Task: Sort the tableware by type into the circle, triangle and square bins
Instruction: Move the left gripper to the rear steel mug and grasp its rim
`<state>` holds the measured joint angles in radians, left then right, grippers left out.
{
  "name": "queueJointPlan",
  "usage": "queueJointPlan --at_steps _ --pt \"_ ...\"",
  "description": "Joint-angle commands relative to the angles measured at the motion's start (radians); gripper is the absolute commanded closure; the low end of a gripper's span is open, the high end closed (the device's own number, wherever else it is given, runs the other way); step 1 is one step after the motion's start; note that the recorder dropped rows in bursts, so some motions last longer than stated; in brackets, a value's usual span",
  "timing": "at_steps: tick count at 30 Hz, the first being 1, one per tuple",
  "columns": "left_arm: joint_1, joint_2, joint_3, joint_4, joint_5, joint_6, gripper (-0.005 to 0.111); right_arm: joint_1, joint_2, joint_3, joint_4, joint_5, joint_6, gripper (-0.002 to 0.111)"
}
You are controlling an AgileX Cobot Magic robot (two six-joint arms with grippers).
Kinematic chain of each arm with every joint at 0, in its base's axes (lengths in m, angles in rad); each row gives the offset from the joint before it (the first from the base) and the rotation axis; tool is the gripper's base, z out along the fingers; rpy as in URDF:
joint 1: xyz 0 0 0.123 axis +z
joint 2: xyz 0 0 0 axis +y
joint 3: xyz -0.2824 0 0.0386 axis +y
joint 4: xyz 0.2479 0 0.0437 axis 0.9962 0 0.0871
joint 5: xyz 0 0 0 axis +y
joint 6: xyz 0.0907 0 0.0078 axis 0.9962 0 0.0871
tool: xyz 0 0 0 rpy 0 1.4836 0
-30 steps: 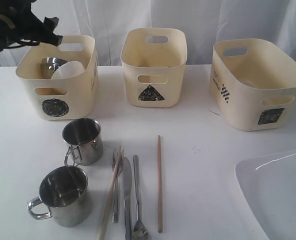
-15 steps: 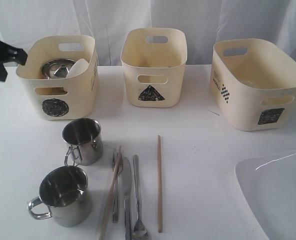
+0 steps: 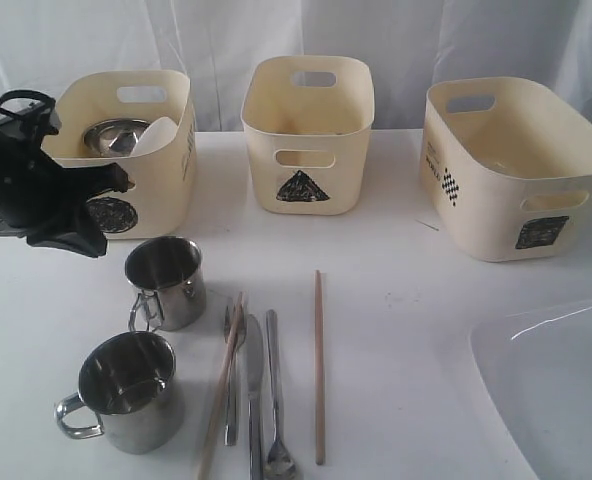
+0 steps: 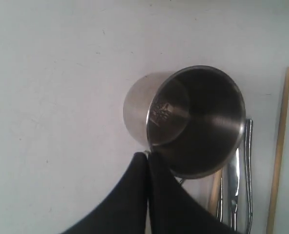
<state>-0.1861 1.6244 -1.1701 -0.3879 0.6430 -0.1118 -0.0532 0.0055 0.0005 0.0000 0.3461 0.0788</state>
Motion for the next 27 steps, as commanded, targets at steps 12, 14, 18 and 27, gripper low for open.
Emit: queueJointPlan --at_steps 12,14,18,27 --pt "-0.006 0.008 0.006 -0.031 -0.119 0.239 0.063 -0.005 -0.005 0.000 0.000 0.001 0.004 0.108" --pt "-0.006 0.030 0.006 -0.031 -0.120 0.244 0.047 -0.005 -0.005 0.000 0.000 0.001 0.004 0.108" --pt "-0.006 0.115 0.006 -0.123 -0.088 0.246 0.041 -0.005 -0.005 0.000 0.000 0.001 0.004 0.108" --pt "-0.006 0.220 0.006 -0.125 -0.091 0.251 0.050 -0.005 -0.005 0.000 0.000 0.001 0.004 0.108"
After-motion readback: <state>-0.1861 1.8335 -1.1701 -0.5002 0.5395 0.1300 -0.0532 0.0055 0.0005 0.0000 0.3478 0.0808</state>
